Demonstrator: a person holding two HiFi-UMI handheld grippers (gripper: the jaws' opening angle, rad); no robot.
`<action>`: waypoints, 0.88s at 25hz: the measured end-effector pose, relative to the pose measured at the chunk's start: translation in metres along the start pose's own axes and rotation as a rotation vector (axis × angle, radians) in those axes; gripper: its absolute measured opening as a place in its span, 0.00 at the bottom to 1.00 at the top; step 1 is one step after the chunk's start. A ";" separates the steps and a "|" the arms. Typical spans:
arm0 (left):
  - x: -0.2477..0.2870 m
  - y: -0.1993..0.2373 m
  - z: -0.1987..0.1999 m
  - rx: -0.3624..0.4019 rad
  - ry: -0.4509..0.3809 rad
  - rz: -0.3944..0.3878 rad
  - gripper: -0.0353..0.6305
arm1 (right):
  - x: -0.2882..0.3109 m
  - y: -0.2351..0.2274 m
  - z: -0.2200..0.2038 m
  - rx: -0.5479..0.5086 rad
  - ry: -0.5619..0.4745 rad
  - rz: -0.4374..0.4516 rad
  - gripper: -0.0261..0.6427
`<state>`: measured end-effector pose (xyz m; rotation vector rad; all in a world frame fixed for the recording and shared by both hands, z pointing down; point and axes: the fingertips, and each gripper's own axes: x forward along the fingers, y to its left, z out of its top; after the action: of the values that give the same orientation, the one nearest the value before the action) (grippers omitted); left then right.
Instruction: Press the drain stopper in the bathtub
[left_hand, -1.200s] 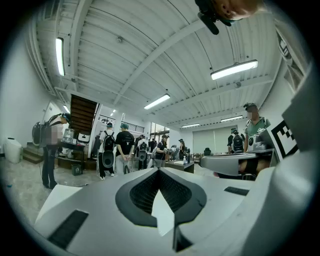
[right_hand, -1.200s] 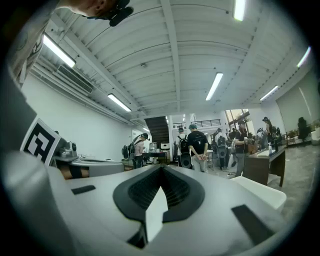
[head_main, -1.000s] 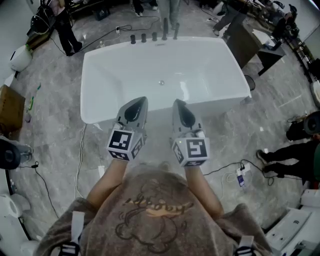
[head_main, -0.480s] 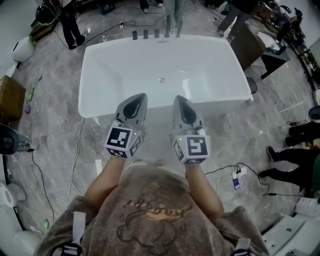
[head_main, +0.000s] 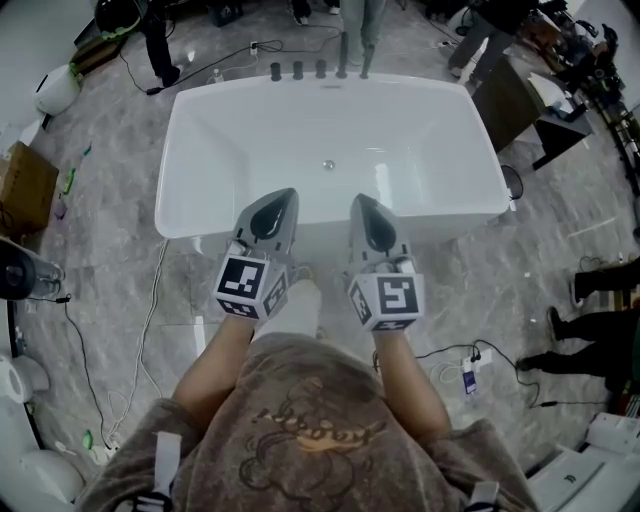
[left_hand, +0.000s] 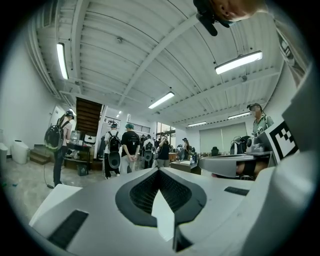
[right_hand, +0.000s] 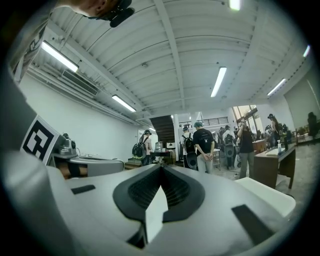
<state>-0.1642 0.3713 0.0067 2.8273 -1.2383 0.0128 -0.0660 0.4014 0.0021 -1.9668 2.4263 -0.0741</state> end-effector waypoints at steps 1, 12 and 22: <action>0.007 0.001 0.000 0.002 -0.002 -0.001 0.05 | 0.005 -0.004 -0.001 -0.004 0.003 0.002 0.04; 0.119 0.025 0.003 0.007 -0.012 -0.030 0.05 | 0.091 -0.070 0.001 0.005 -0.007 0.003 0.04; 0.227 0.075 0.003 0.011 -0.008 -0.048 0.05 | 0.194 -0.123 -0.006 0.031 0.003 0.001 0.04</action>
<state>-0.0653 0.1544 0.0139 2.8688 -1.1751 0.0058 0.0139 0.1869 0.0173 -1.9546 2.4125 -0.1143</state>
